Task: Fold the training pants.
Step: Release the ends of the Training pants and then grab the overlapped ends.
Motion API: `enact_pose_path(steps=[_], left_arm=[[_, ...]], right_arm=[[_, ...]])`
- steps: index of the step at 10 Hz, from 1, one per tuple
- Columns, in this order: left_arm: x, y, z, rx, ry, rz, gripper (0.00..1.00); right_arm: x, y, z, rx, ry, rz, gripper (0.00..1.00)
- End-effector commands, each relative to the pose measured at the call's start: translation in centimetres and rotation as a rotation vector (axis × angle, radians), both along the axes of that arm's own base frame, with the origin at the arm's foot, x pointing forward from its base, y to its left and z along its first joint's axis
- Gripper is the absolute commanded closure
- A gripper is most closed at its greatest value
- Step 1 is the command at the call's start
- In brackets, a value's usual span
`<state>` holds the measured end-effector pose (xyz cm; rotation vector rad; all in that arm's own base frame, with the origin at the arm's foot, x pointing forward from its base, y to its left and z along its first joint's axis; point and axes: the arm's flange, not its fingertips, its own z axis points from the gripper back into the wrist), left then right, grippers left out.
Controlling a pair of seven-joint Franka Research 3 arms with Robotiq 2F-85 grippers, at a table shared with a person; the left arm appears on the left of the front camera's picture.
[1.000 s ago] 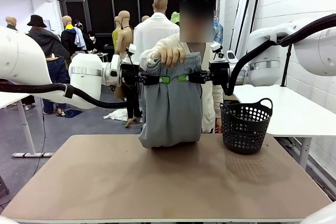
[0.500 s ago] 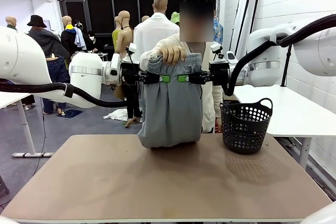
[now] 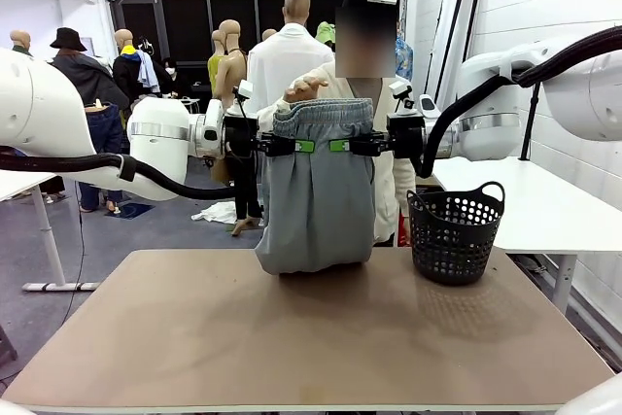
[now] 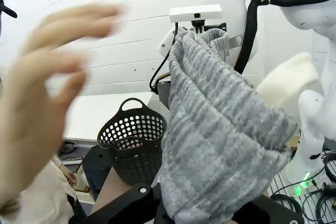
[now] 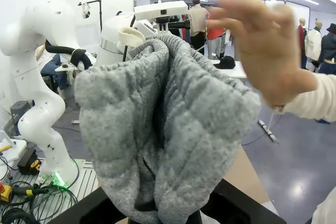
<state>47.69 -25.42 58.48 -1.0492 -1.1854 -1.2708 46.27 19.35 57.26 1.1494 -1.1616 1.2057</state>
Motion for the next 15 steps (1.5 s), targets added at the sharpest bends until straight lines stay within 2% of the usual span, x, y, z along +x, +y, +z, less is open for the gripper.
enact_pose_path(steps=[1, 15], left_arm=[[-0.57, 0.02, 0.00, -0.024, -0.010, -0.002, 1.00], [-0.57, 0.02, 0.00, -0.024, -0.010, -0.002, 1.00]], right_arm=[[-0.14, 0.00, 0.37, 0.014, -0.002, 0.010, 1.00], [-0.14, 0.00, 0.37, 0.014, -0.002, 0.010, 1.00]])
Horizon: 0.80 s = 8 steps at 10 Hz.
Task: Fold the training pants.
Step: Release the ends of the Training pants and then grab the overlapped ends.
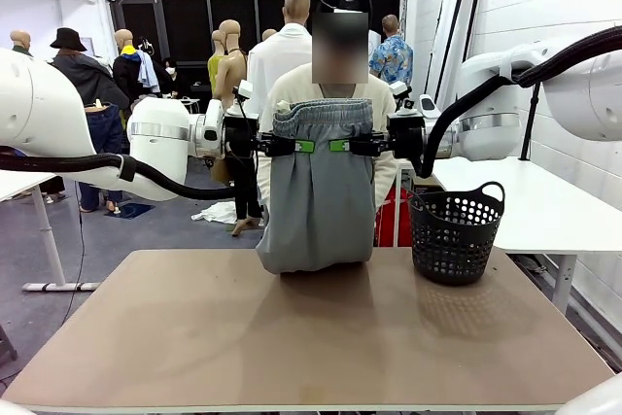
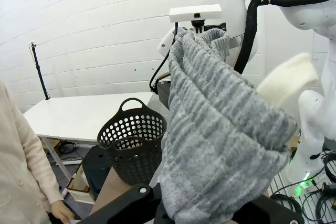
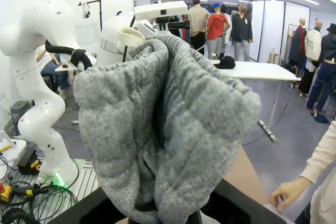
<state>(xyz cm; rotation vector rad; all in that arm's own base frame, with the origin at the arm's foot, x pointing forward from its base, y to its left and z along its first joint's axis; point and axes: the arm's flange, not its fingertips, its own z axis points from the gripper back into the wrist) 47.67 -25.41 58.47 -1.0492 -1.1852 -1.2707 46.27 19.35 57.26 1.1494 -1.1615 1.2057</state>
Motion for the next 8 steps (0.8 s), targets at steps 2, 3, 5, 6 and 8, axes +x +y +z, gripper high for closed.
enact_pose_path(steps=[2, 3, 5, 6, 8], left_arm=[[-0.55, 0.02, 0.02, -0.024, -0.010, -0.002, 1.00], [-0.55, 0.02, 0.02, -0.024, -0.010, -0.002, 1.00], [-0.55, 0.02, 0.02, -0.024, -0.010, -0.002, 1.00], [-0.55, 0.02, 0.02, -0.024, -0.010, -0.002, 1.00], [-0.55, 0.02, 0.02, -0.024, -0.010, -0.002, 1.00]], right_arm=[[-0.14, 0.00, 0.37, 0.014, -0.002, 0.010, 1.00], [-0.14, 0.00, 0.37, 0.014, -0.002, 0.010, 1.00], [-0.14, 0.00, 0.37, 0.014, -0.002, 0.010, 1.00], [-0.14, 0.00, 0.37, 0.014, -0.002, 0.010, 1.00], [-0.14, 0.00, 0.37, 0.014, -0.002, 0.010, 1.00]])
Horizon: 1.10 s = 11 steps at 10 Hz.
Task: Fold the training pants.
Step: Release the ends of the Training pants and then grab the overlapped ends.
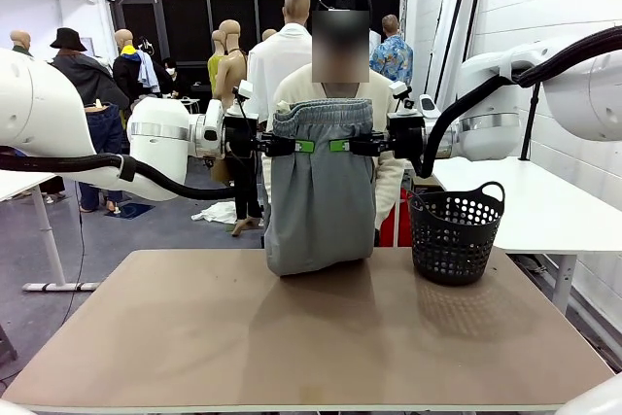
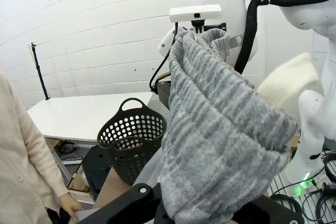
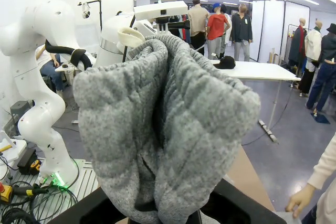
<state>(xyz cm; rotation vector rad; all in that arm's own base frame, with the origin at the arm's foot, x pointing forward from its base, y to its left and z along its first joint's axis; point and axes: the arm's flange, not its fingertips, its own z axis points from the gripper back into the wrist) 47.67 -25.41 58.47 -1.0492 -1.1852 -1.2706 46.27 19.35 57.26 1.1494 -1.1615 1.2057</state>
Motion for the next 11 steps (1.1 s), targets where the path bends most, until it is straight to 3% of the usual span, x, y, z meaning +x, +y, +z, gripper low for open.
enact_pose_path(steps=[1, 11], left_arm=[[-0.55, 0.02, 0.02, -0.024, -0.010, -0.002, 1.00], [-0.55, 0.02, 0.02, -0.024, -0.010, -0.002, 1.00]], right_arm=[[-0.14, 0.00, 0.37, 0.014, -0.002, 0.010, 1.00], [-0.14, 0.00, 0.37, 0.014, -0.002, 0.010, 1.00]])
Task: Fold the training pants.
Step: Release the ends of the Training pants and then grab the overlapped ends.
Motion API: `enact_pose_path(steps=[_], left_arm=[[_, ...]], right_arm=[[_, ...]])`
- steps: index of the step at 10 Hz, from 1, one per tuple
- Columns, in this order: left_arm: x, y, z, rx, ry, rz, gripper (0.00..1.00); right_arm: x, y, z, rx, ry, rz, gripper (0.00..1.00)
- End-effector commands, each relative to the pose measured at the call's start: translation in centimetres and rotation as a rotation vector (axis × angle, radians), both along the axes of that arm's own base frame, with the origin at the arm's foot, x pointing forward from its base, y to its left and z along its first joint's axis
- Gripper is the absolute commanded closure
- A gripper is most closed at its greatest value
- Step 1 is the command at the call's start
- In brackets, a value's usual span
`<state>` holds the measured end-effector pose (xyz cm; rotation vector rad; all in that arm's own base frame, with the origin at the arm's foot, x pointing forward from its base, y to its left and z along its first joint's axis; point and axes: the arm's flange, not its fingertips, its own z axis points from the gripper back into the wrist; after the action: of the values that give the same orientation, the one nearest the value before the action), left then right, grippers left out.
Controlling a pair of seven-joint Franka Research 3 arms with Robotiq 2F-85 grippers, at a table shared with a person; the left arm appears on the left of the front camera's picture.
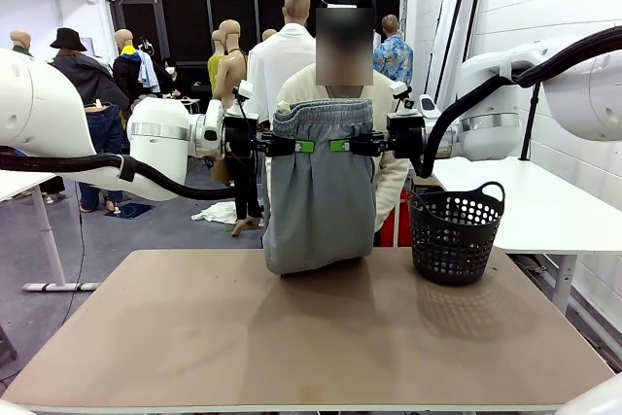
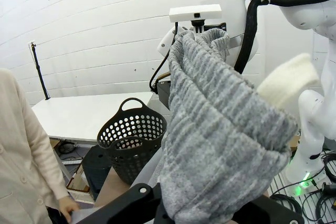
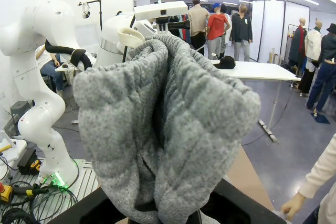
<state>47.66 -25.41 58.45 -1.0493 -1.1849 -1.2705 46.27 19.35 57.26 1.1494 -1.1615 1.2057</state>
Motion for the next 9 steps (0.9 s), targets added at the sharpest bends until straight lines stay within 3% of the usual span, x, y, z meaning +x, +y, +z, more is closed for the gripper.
enact_pose_path(steps=[1, 9], left_arm=[[-0.54, 0.01, 0.04, -0.024, -0.010, -0.002, 1.00], [-0.54, 0.01, 0.04, -0.024, -0.010, -0.002, 1.00]], right_arm=[[-0.14, 0.00, 0.37, 0.014, -0.002, 0.010, 1.00], [-0.14, 0.00, 0.37, 0.014, -0.002, 0.010, 1.00]])
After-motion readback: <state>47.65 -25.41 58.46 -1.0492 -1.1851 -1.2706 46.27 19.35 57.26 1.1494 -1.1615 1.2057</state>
